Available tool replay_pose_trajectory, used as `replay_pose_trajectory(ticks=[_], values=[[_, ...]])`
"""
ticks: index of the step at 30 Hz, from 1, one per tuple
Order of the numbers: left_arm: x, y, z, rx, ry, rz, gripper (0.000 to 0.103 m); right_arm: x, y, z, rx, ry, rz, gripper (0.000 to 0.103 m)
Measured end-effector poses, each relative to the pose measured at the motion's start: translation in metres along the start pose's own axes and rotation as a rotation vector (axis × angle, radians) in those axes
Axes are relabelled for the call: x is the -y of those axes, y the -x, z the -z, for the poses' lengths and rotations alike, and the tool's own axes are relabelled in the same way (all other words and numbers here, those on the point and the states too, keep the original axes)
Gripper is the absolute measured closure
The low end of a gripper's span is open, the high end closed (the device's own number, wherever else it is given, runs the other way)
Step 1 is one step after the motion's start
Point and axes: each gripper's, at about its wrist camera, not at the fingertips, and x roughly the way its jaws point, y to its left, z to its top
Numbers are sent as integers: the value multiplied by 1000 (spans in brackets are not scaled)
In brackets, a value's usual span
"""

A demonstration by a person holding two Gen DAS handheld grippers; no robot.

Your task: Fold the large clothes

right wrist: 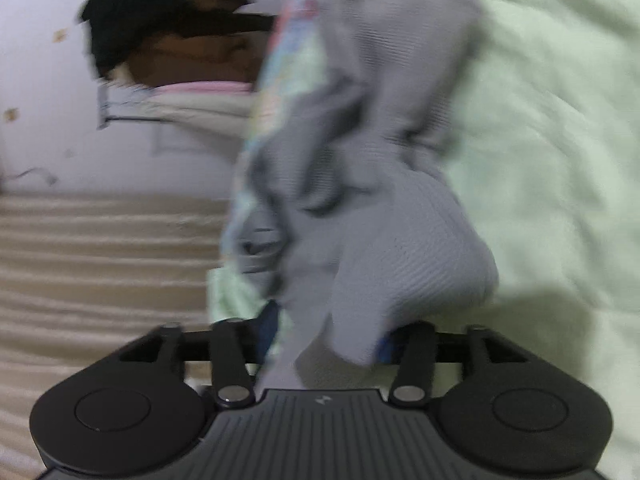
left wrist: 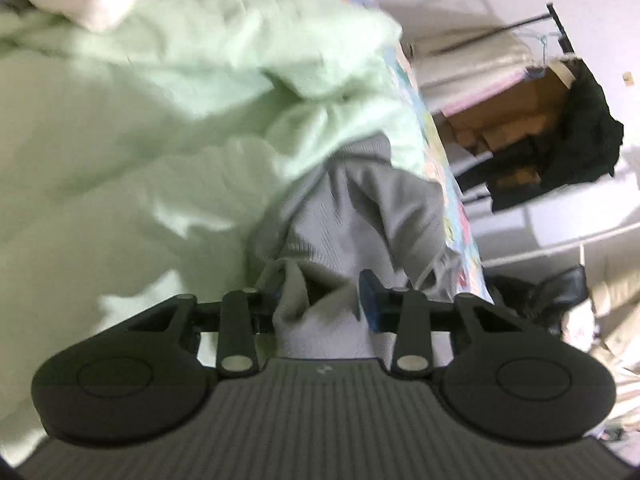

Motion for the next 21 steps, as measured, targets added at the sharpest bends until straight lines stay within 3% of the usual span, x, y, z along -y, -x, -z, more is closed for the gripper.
replay_pose_trajectory(ticks=[3, 5, 6, 7, 10, 13, 14, 16, 18, 21], values=[[1, -4, 0, -10, -24, -2, 75, 18, -3, 1, 80, -83, 18, 43], [-6, -5, 0, -21, -40, -3, 84, 14, -7, -4, 97, -22, 19, 50], [-4, -6, -4, -29, -59, -7, 86, 7, -10, -6, 92, 32, 19, 75], [0, -10, -9, -38, -85, -11, 91, -5, -17, -12, 68, 100, 13, 90], [33, -6, -33, -38, -146, 56, 94, -77, -26, -35, 89, 281, -97, 91], [95, 58, -49, 129, -320, 218, 94, -148, -10, -42, 142, 486, -243, 91], [109, 82, -49, 175, -360, 263, 94, -174, 10, -38, 157, 572, -340, 91], [123, 117, -50, 197, -382, 340, 94, -195, 39, -29, 167, 655, -420, 91], [111, 130, -41, 153, -374, 350, 93, -195, 62, -23, 165, 679, -439, 91], [82, 133, -25, 82, -355, 305, 93, -158, 77, -19, 100, 637, -324, 91]])
